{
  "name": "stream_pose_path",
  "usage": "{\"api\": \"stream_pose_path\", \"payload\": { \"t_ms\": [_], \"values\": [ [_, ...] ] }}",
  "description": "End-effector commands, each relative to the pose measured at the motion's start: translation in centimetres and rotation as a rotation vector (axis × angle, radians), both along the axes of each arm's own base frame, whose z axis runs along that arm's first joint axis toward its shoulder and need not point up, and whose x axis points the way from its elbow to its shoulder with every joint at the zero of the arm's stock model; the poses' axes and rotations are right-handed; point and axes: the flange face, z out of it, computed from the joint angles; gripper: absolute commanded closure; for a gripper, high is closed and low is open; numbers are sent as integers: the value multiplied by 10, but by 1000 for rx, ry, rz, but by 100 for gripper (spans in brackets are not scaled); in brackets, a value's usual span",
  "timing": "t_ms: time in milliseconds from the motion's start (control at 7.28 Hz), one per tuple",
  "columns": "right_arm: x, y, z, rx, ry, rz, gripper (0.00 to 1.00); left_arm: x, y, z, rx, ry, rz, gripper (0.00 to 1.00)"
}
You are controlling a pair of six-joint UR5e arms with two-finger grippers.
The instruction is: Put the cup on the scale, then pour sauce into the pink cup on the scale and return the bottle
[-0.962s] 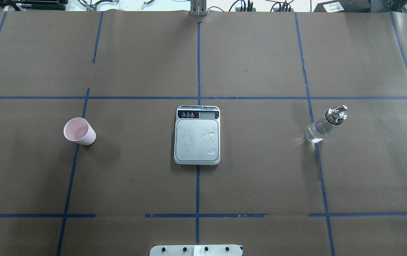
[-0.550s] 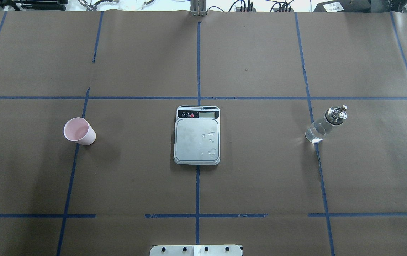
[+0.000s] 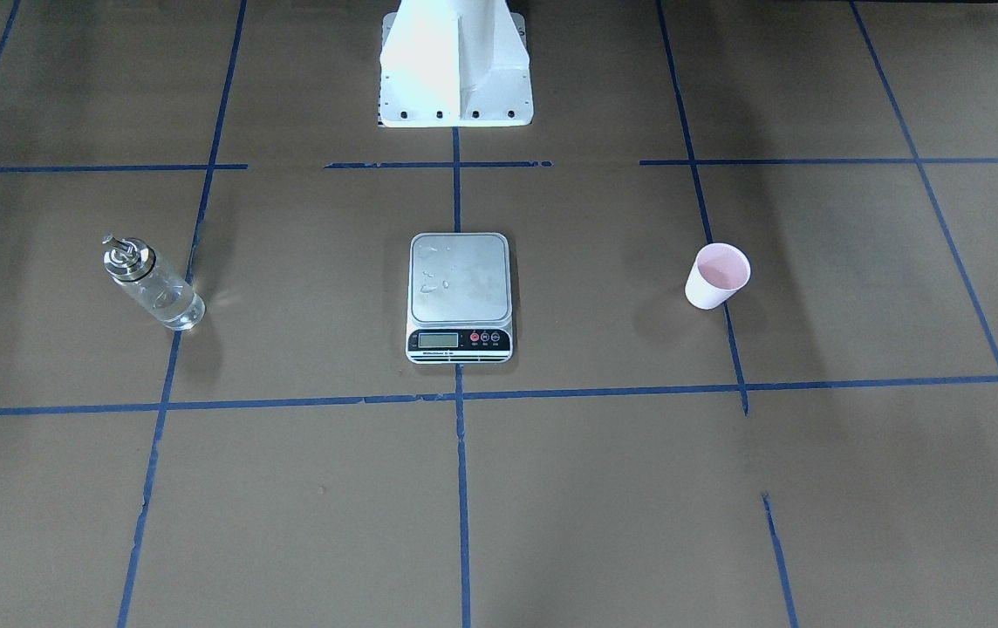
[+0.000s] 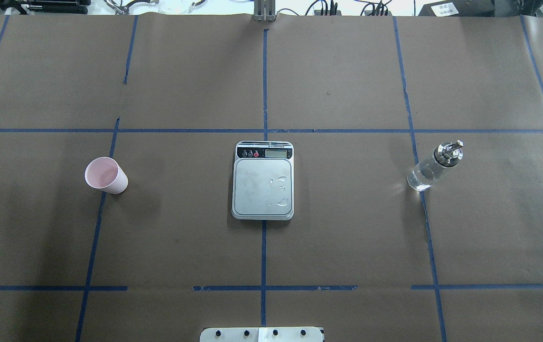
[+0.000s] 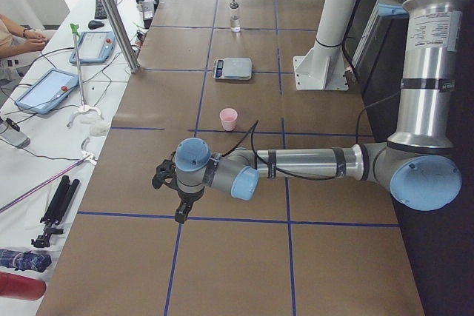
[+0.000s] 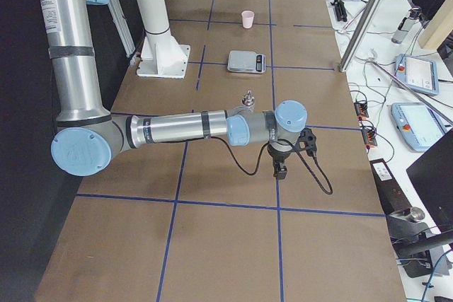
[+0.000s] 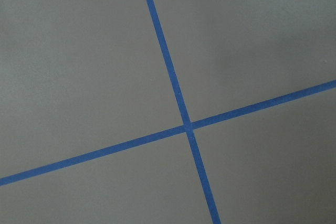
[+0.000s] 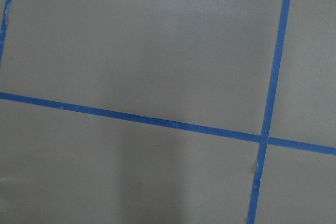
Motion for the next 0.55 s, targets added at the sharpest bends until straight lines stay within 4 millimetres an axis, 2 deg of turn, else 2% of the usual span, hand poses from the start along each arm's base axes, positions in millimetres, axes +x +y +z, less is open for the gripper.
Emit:
{"api": "stream_pose_path", "payload": {
  "t_ms": [0,137,275,412],
  "values": [
    [-1,-4,-3,4,1,0,0,48,-48,-53,-52,70,40,0],
    [-1,-4,-4,5,0,0,0,112,-53,-102,-155,124,16,0],
    [-2,-3,-3,-4,-12,-2,0,153,-38,-147,-170,169,15,0],
    [-2,-2,-1,-7,-14,-2,0,178,-24,-185,-236,233,-15,0]
  ]
}}
